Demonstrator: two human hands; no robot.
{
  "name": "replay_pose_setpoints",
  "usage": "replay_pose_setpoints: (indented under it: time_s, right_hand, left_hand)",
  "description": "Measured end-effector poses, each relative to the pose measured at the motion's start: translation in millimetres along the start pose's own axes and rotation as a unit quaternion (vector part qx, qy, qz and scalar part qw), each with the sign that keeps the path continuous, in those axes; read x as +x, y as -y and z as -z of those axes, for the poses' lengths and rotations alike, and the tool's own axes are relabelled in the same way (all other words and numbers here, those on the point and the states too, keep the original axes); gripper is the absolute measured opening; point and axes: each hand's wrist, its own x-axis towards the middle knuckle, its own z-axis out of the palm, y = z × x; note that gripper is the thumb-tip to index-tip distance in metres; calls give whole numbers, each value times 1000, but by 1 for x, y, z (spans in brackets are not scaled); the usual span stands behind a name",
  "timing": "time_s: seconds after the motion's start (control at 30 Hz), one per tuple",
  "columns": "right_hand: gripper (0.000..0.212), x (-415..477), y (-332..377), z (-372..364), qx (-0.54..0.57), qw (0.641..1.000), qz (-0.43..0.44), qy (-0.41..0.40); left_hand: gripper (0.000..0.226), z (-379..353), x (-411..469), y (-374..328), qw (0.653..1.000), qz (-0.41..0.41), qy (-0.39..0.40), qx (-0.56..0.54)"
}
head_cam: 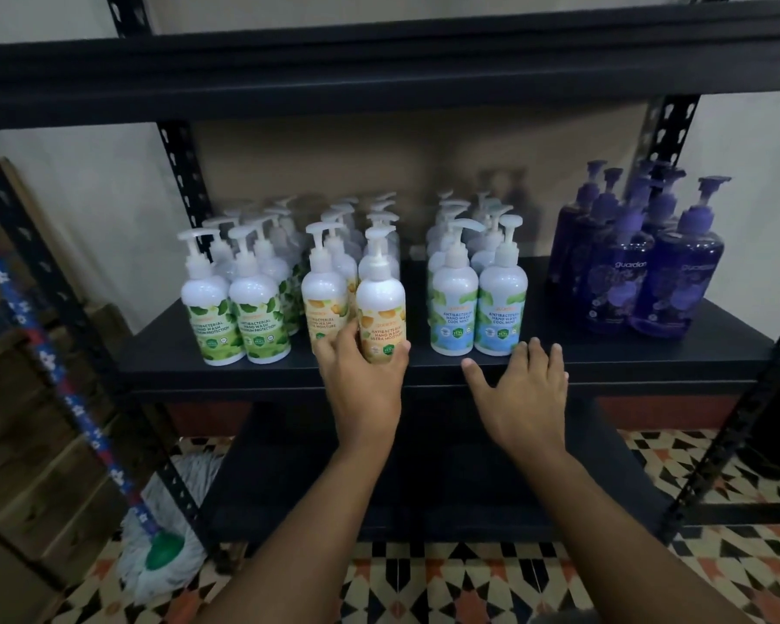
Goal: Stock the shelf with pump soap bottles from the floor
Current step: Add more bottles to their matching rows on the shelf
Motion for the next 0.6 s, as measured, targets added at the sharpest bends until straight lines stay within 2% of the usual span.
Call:
replay_pose_setpoints:
  time_s: [0.2,0.6]
  right_hand:
    - [90,0,0,-1,7,1000,-2,0]
    - [90,0,2,0,6,1000,-5,4]
  left_hand:
    - [45,-4,2,9,999,5,-49,-3]
    - [42,-14,8,8,998,-1,-59,7]
